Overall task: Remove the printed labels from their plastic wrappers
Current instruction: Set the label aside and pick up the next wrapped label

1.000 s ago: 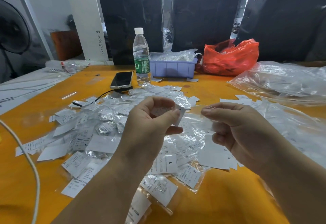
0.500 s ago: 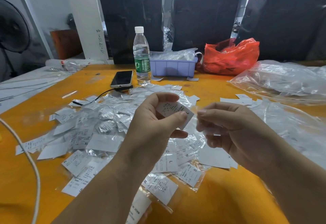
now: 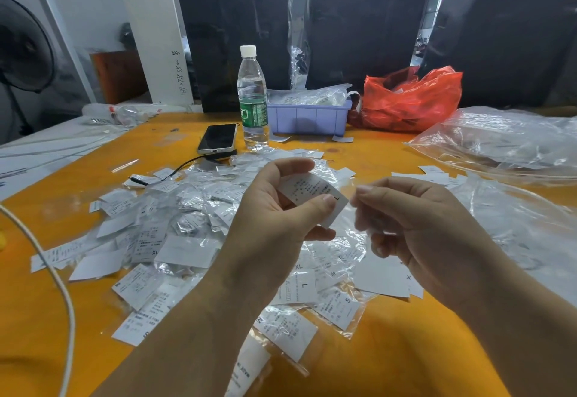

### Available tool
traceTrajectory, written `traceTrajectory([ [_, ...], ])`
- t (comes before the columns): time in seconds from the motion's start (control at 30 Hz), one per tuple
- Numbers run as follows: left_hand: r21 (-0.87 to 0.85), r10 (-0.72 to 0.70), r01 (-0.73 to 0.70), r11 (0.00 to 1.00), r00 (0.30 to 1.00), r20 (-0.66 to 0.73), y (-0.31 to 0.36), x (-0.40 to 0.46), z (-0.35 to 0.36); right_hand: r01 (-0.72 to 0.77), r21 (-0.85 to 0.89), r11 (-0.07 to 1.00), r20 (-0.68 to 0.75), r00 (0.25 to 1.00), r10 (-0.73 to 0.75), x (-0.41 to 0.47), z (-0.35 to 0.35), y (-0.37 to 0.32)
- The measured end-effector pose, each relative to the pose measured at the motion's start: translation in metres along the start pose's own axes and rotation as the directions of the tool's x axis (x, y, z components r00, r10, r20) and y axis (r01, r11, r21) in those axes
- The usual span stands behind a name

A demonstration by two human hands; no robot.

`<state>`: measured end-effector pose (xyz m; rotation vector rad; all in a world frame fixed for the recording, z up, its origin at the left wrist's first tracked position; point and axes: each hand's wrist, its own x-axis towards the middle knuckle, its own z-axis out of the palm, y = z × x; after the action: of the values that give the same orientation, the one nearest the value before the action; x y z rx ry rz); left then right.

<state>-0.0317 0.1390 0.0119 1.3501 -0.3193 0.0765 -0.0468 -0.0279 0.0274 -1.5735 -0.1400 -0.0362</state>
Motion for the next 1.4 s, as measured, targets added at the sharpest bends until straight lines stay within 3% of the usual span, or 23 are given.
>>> traceTrajectory([
  [0.73, -0.051, 0.0, -0.006, 0.999, 0.993, -0.116, -0.0014, -0.0005, -0.0004, 0.08, -0.007, 0.997, 0.106, 0.991, -0.079, -0.003, 0.0042, 0.0007],
  [1.03, -0.131, -0.053, 0.054, 0.99, 0.999, 0.012, 0.0012, -0.0009, 0.0018, 0.093, -0.028, 0.995, 0.057, 0.994, -0.091, -0.0003, 0.0018, 0.0024],
  [1.4, -0.114, -0.078, 0.075, 0.991, 0.997, -0.022, -0.0005, -0.0005, 0.0018, 0.113, -0.008, 0.994, 0.058, 0.992, -0.113, -0.0015, 0.0038, 0.0044],
])
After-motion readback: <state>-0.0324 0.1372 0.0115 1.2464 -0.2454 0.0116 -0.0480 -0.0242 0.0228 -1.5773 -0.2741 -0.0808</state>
